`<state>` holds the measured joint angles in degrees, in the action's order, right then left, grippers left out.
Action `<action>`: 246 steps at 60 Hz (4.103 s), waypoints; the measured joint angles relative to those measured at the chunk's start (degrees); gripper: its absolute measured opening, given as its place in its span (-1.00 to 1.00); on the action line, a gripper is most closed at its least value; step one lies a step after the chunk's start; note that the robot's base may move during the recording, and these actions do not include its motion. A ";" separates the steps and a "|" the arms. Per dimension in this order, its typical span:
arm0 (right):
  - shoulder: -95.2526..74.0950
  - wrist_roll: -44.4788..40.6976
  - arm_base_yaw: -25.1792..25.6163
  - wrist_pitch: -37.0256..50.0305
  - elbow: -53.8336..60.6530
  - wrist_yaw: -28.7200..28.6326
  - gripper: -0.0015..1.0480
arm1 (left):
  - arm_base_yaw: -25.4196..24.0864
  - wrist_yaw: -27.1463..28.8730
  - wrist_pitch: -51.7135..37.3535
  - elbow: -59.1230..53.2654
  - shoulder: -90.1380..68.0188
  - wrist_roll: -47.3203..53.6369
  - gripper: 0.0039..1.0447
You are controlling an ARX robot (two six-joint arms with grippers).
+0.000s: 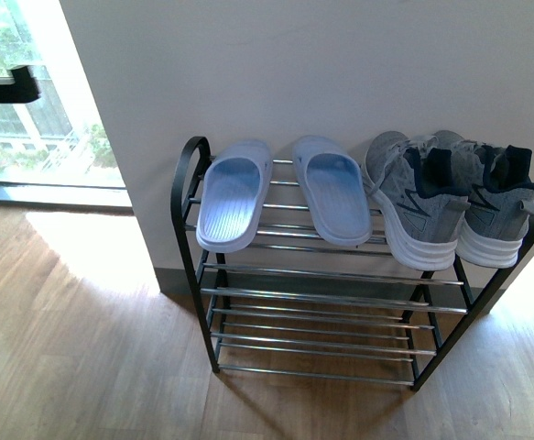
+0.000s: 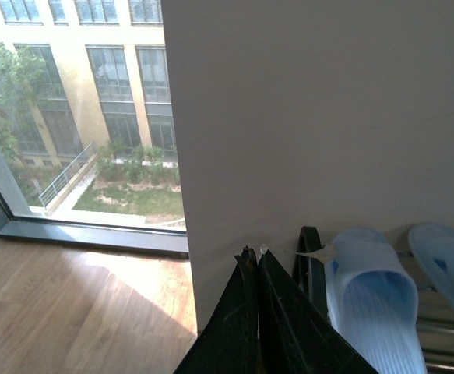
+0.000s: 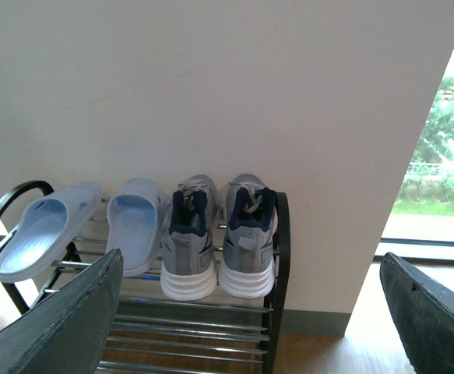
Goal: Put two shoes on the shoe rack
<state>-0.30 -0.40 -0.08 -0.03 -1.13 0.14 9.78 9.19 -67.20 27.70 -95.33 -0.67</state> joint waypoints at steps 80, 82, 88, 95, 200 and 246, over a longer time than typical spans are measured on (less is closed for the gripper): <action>0.00 0.00 0.00 0.00 0.00 0.00 0.82 | -9.57 -9.18 31.08 -26.88 58.07 0.17 -0.98; 0.00 0.00 0.00 0.00 0.00 0.00 0.82 | -9.57 -9.18 32.17 -26.88 59.30 0.17 -0.98; 0.00 0.00 0.00 0.00 0.00 0.00 0.82 | -9.57 -9.18 35.67 -26.91 63.14 0.17 -0.98; 0.00 0.00 0.00 0.00 0.00 0.00 0.82 | -9.57 -9.18 39.21 -26.91 66.99 0.17 -0.98; 0.04 0.00 0.00 0.00 0.00 0.00 0.82 | -9.60 -9.18 67.21 -26.91 94.42 0.26 0.83; 0.04 0.07 0.00 0.00 0.00 0.00 0.82 | -9.60 -9.18 67.23 -26.91 94.44 0.28 0.83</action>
<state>-0.25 -0.34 -0.08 -0.03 -1.13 0.14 0.19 0.01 0.03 0.80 -0.89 -0.38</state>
